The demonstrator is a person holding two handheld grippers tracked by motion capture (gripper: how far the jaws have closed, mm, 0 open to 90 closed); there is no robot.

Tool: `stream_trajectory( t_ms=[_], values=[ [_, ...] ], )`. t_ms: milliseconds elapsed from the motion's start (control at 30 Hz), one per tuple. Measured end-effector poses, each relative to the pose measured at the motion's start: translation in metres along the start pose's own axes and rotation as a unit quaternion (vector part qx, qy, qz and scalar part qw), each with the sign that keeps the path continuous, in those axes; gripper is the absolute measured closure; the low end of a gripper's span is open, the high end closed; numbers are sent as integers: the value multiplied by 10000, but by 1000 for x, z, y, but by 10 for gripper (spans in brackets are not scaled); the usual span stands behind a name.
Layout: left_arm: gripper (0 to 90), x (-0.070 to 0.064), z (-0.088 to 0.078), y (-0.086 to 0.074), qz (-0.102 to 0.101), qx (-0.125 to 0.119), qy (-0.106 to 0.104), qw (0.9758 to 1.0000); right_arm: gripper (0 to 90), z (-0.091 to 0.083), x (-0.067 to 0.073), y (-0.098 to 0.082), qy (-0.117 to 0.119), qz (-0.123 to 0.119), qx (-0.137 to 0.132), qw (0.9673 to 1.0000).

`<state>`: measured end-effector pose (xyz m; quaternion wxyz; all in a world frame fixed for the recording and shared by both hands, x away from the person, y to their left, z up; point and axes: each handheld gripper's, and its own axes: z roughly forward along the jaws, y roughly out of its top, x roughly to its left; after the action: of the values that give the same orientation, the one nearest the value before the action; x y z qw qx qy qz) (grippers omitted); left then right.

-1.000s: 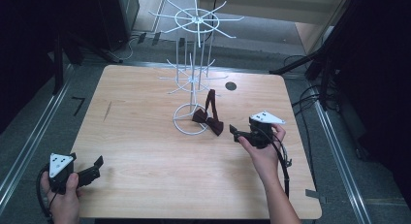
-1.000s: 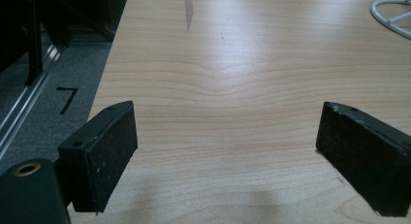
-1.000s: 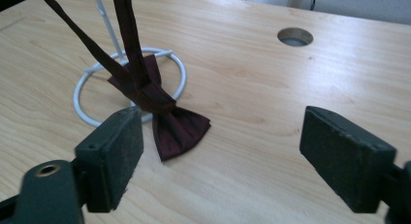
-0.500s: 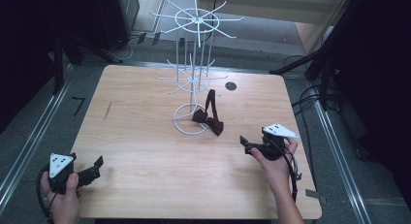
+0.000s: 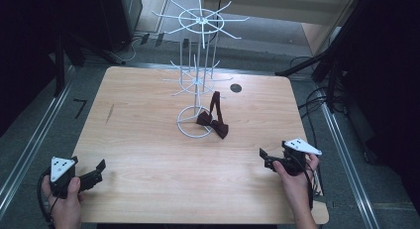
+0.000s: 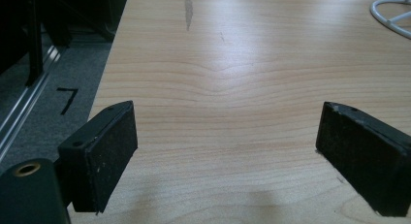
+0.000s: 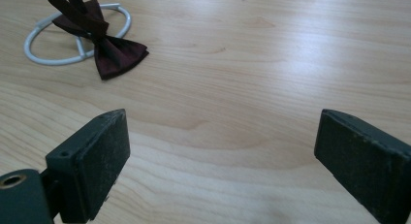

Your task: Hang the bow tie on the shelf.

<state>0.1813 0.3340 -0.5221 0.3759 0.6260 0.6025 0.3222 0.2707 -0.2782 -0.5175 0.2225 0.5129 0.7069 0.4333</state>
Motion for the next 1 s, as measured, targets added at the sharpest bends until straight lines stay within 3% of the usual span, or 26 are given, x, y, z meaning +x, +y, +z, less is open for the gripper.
stream_trajectory(
  t_ms=[1000],
  values=[
    [84,-1,0,0,18,-25,7,10000,58,-52,-53,-44,-413,328,-91,9986]
  ],
)
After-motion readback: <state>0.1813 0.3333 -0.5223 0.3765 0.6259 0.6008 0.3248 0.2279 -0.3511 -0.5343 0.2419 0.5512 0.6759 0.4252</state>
